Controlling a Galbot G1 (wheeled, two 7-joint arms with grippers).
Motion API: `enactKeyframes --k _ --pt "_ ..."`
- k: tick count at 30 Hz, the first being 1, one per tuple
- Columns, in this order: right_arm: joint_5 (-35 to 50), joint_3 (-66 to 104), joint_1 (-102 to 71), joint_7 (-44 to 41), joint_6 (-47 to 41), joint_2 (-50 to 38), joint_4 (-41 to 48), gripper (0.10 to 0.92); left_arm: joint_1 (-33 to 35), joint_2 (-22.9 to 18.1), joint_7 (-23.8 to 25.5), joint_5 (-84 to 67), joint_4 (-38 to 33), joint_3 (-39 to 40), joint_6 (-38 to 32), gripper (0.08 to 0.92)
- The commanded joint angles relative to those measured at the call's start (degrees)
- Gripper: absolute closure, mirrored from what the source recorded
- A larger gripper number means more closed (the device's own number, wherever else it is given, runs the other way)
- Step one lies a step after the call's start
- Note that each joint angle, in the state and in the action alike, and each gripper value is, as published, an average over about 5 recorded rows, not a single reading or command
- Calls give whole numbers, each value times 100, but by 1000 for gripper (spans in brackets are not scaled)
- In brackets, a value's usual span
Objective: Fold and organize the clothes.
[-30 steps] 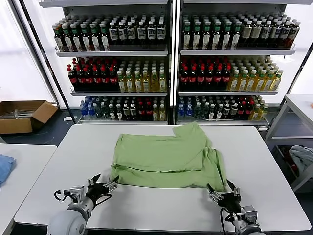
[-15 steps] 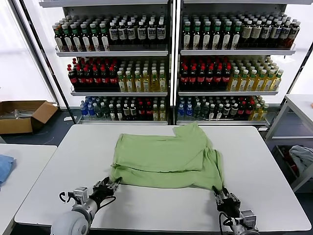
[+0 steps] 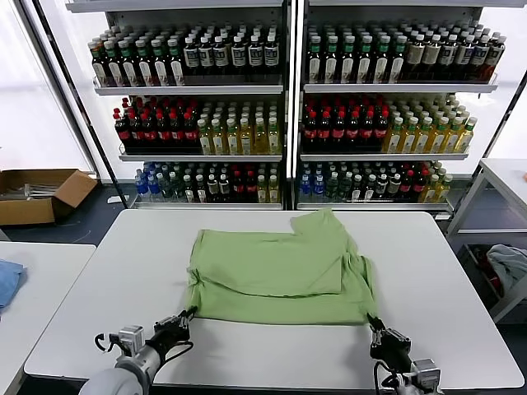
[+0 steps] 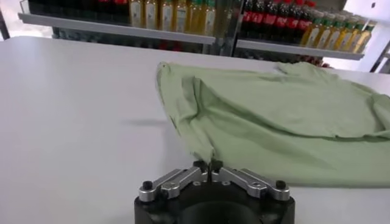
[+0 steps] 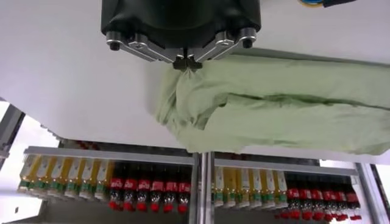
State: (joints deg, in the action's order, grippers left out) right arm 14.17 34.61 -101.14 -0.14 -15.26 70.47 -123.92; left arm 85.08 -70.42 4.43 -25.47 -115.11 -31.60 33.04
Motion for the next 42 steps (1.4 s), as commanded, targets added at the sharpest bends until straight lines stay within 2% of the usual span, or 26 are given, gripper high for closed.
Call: enactKeyframes --k 1,5,9,14,20,24,28,33,35,39,42 --pt "-273 261 -1479 -168 196 132 -842 918 2126 -91 13 263 -1384 -808 0 914" --pt "-431 258 -2022 -118 257 300 -1082 918 2653 -189 70 552 -1635 -1031 2 914" --pt "-538 229 -2272 -29 298 362 -1159 898 2793 -263 156 828 -1786 -1065 6 914" --pt "-432 168 -1996 82 348 256 -1043 775 2517 -156 231 1026 -1847 -999 7 905" --pt "570 452 -1075 145 412 -160 -1124 611 1940 142 142 324 -1993 -1401 10 769" --pt "1420 643 -135 52 358 -676 -994 498 1449 605 222 -64 -1879 -1690 12 647" --pt "1894 422 1192 -108 202 -1331 -278 377 731 1242 537 -160 -1284 -1485 8 535" --pt "2029 -427 3136 -487 -200 -1777 1272 247 -688 1835 834 -362 58 -500 8 387" --pt "1957 -914 3838 -603 -370 -1769 1932 215 -1345 1934 868 -424 658 -24 7 335" --pt "1901 -1760 5160 -683 -497 -1584 3251 204 -2534 2007 909 -484 1762 818 3 224" --pt "1925 -2120 5749 -714 -553 -1420 4009 203 -3132 1987 935 -496 2308 1251 2 185"
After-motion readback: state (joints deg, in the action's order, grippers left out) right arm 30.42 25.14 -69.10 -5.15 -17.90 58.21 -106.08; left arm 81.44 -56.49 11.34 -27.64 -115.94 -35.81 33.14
